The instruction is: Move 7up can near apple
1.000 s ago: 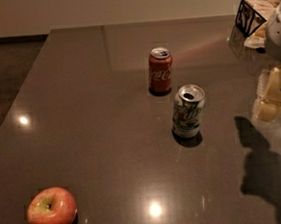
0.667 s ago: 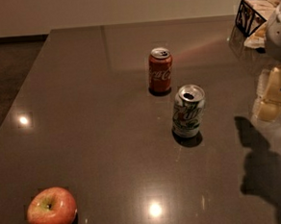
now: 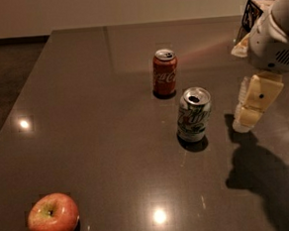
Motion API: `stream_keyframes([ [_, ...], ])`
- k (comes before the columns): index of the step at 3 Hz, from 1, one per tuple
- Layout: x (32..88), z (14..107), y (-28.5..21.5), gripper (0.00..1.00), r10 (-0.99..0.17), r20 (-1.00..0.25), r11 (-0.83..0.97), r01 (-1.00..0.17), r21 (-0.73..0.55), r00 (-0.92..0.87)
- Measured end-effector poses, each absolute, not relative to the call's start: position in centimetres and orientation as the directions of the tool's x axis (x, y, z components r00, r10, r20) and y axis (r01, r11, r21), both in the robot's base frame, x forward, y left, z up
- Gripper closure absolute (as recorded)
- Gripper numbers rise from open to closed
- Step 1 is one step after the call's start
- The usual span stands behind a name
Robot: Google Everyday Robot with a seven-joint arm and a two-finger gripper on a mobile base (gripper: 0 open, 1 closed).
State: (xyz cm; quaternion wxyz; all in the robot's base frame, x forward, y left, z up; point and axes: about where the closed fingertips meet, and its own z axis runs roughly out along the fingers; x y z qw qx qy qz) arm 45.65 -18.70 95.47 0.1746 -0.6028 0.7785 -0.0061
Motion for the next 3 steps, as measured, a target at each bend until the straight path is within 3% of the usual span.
stream_keyframes([
  [3,47.2,91.5,-12.7,0.0,-0.916,-0.371,0.214,-0.968,-0.134,-0.151],
])
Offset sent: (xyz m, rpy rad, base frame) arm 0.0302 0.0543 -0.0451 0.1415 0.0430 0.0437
